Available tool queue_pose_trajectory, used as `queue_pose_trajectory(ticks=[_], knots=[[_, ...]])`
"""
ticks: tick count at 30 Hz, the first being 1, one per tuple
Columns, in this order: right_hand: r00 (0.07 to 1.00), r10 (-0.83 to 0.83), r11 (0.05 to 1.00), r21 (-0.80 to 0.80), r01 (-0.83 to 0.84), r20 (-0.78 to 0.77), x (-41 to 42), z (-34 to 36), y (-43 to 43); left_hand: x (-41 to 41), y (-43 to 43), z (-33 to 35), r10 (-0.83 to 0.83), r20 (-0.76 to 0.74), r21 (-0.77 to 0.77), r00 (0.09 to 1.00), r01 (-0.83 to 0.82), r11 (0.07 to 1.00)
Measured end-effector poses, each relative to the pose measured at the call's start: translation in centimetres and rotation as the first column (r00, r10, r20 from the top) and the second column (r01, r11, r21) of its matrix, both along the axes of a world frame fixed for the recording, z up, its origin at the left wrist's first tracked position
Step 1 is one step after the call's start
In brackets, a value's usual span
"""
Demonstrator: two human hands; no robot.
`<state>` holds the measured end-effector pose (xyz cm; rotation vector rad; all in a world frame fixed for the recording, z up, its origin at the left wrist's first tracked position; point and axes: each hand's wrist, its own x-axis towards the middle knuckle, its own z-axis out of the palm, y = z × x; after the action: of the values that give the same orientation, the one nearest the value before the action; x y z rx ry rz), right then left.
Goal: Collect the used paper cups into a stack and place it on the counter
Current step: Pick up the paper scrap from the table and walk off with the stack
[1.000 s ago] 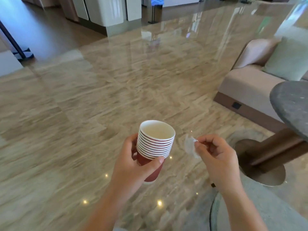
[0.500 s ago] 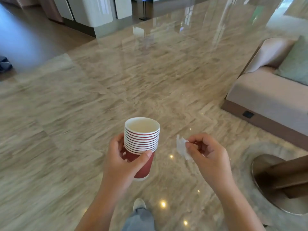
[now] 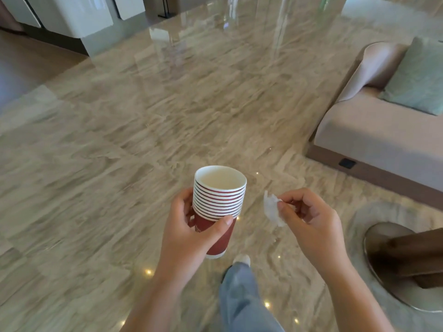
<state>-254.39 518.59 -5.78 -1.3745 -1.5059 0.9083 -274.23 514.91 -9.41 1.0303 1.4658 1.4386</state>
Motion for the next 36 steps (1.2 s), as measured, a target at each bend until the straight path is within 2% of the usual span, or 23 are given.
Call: queue_pose_trajectory(ticks=[6, 14, 23, 28, 36], knots=[[0.994, -0.087, 0.996, 0.0, 0.087, -0.06, 0.5, -1.2, 14.2, 0.4, 14.5, 0.3, -0.066, -0.039, 0.015, 0.997, 0.067, 0.998], [0.995, -0.091, 0.996, 0.021, 0.092, -0.043, 2.7, 0.8, 30.9, 2.4, 33.6, 4.2, -0.135, -0.144, 0.078, 0.98, 0.148, 0.986], [0.983, -0.184, 0.983, -0.02, 0.184, -0.016, 4.3, -0.6, 45.7, 3.5, 49.4, 2.2, -0.194, -0.072, -0.007, 0.978, 0.194, 0.981], [0.968, -0.249, 0.968, -0.009, 0.249, -0.029, 3.2, -0.8, 56.4, 1.9, 61.2, 1.4, -0.218, -0.01, 0.004, 0.976, 0.218, 0.976], [0.973, -0.227, 0.968, 0.096, 0.231, -0.051, -0.6, 3.5, 75.1, -0.6, 81.2, 3.4, -0.288, 0.027, 0.038, 0.957, 0.287, 0.957]])
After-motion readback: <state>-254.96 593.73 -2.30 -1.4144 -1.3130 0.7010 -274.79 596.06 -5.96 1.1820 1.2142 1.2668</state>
